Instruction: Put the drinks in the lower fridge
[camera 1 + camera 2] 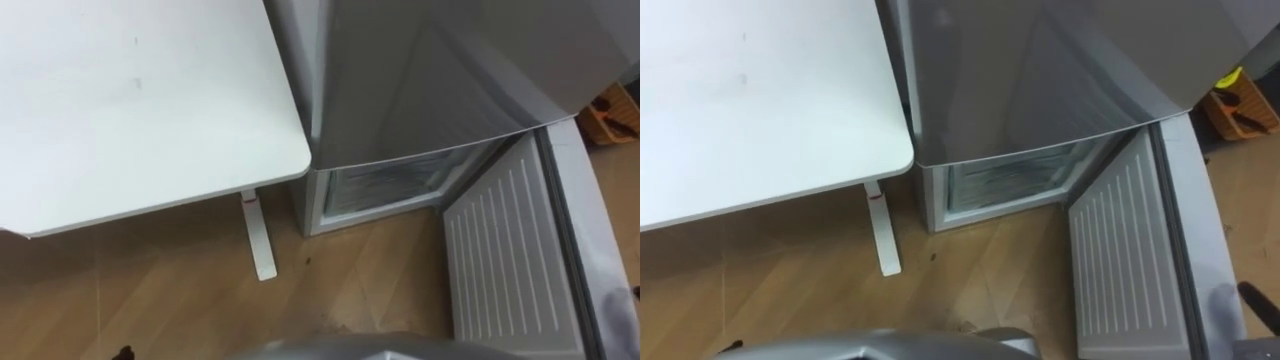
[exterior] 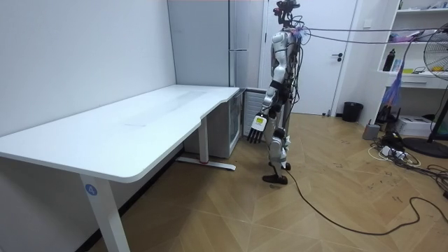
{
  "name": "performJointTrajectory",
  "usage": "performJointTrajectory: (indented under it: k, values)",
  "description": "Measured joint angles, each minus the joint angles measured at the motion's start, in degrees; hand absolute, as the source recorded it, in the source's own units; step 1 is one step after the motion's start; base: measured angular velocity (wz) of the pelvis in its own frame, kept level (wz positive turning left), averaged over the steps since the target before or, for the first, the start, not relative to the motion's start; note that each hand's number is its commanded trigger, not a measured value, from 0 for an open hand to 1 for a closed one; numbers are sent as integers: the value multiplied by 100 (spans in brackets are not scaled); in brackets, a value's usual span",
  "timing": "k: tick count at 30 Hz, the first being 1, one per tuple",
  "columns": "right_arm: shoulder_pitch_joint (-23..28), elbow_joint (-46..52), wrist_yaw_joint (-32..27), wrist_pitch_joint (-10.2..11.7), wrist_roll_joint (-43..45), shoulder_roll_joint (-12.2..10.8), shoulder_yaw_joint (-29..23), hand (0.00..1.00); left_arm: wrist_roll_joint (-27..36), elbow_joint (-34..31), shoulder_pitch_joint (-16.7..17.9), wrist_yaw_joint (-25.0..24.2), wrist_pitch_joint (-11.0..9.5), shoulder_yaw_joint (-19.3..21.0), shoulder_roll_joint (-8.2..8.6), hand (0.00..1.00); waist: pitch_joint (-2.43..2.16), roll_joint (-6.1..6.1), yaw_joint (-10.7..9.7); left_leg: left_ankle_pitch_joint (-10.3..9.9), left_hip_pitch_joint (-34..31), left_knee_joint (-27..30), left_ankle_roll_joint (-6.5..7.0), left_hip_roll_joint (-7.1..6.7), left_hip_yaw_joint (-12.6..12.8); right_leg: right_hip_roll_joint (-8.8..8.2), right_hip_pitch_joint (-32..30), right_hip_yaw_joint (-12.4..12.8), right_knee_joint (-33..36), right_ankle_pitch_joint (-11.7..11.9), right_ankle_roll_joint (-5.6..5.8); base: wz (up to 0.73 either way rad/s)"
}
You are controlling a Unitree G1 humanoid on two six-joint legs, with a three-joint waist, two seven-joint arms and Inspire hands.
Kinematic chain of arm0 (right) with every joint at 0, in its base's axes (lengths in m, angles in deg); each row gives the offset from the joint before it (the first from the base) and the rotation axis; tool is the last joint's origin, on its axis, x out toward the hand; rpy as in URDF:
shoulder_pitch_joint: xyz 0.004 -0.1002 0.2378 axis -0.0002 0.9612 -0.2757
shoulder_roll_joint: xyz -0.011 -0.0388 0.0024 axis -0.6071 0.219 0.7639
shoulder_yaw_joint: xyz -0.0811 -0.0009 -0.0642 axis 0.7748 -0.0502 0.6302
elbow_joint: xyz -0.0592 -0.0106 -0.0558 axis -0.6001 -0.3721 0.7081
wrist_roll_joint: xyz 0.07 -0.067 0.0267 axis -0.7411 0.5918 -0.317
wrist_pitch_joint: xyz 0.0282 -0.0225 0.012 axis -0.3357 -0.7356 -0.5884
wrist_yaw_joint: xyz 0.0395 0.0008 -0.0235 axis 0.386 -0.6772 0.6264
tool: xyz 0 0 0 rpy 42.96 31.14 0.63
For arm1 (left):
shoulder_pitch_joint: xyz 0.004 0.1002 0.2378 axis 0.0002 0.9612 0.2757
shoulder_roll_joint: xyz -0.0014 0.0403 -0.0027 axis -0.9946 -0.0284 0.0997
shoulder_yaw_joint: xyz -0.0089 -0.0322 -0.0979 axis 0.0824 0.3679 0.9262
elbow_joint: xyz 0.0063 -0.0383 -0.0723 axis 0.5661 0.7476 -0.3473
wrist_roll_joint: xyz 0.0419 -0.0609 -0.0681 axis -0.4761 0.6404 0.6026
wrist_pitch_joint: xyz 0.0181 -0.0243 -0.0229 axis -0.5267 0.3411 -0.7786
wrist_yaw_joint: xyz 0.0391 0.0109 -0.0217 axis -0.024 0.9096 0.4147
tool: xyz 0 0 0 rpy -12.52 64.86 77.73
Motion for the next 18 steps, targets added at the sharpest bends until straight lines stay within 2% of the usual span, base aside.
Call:
performJointTrajectory:
  k: [3, 5, 8, 14, 18]
  values:
    - [17, -214, 93, -25, -50, -15, -177, 0, -107, -42, -5, 0, 111, 4, -5, 0, -6, -35, -26, 0, -13, 0, 0, -14, -109, -12, 27, -108, -12, 0, 0, 16]
    - [14, -323, 186, -82, -66, -43, -158, 0, -110, -42, -34, -2, 171, 2, -4, 0, -28, -35, 9, 0, -70, 39, 0, -15, -128, -16, 8, -161, -12, 1, 0, 6]
    - [3, -379, 269, -182, -106, -55, -151, 0, -108, 12, -98, -8, 181, -21, 3, 0, -32, -70, 48, 0, -135, 95, 0, -18, -150, -19, -28, -186, -10, 16, 3, 5]
    - [-17, -376, 455, -168, -365, -48, -136, 0, -142, 41, -115, -60, 195, -15, -6, 0, -27, -45, 37, 0, -136, 109, 1, -13, -163, -17, -23, -172, -5, 39, 3, 0]
    - [3, -333, 568, -87, -893, -44, 245, 0, -375, 48, -174, -115, 245, -49, -5, 0, -27, 2, 152, -1, -130, 76, 1, 35, -60, 27, -69, -94, -5, 106, -14, -19]
